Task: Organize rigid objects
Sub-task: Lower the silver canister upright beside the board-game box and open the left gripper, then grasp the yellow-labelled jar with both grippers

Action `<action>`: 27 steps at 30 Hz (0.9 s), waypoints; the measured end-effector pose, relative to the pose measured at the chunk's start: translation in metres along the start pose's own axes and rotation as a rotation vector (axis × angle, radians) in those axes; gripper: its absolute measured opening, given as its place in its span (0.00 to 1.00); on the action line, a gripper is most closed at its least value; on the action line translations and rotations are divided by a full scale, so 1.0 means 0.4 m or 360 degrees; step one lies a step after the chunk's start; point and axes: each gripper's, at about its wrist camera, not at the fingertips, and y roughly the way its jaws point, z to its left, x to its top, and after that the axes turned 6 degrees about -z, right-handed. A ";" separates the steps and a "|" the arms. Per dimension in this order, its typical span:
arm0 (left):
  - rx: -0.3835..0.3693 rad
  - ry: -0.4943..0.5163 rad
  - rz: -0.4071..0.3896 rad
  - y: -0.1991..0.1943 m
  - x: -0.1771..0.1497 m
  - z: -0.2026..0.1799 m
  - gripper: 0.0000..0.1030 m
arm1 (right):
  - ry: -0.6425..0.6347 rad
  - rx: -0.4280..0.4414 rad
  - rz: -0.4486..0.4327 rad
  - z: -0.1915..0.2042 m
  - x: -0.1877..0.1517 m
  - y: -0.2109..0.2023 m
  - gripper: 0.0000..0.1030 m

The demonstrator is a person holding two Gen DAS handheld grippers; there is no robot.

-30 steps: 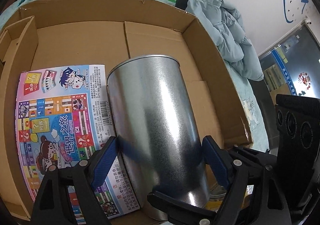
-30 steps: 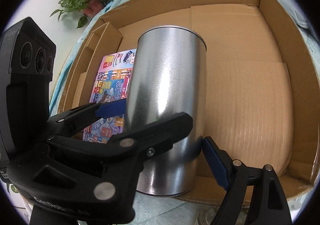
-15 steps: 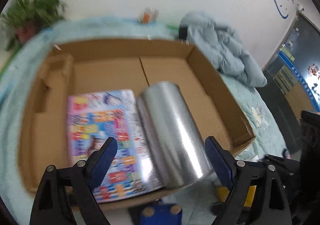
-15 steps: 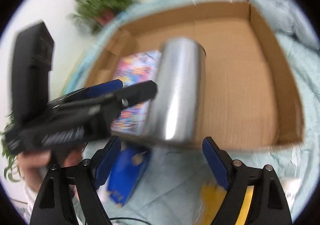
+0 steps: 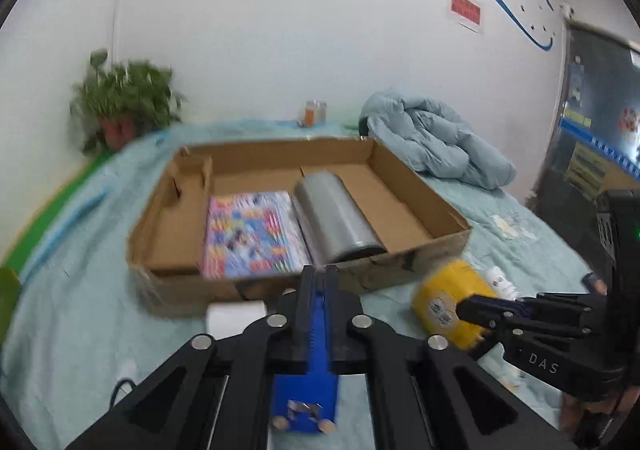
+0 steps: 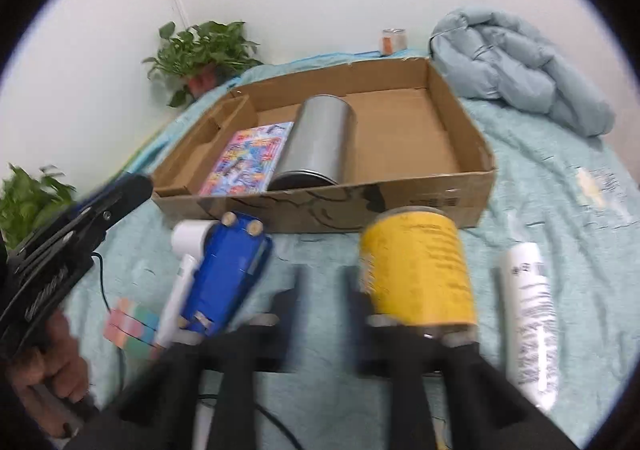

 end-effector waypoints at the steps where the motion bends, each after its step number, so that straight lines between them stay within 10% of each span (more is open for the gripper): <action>1: -0.0004 -0.0012 -0.0026 -0.014 -0.007 -0.002 0.03 | -0.0006 -0.0009 -0.0041 0.000 -0.003 -0.014 0.09; 2: 0.0005 -0.0013 -0.0060 -0.022 -0.009 -0.009 0.07 | -0.0012 -0.0020 -0.0084 0.000 -0.004 -0.029 0.09; 3: 0.0042 -0.0010 -0.0098 -0.044 -0.011 -0.017 0.36 | -0.0018 -0.0034 -0.0111 0.002 -0.007 -0.040 0.22; 4: 0.0068 -0.0021 -0.0117 -0.057 -0.010 -0.020 0.97 | -0.0026 -0.0068 -0.0134 0.002 -0.008 -0.051 0.35; 5: 0.0079 -0.0051 -0.0164 -0.067 -0.011 -0.020 0.95 | -0.0022 -0.0094 -0.0152 0.002 -0.010 -0.059 0.75; 6: 0.0075 -0.0079 -0.0192 -0.077 -0.015 -0.019 1.00 | -0.0001 -0.0100 -0.0185 -0.003 -0.012 -0.071 0.90; 27: -0.0149 -0.0103 0.0190 0.024 -0.060 -0.033 0.99 | 0.0060 -0.0078 -0.0274 -0.073 -0.076 -0.057 0.90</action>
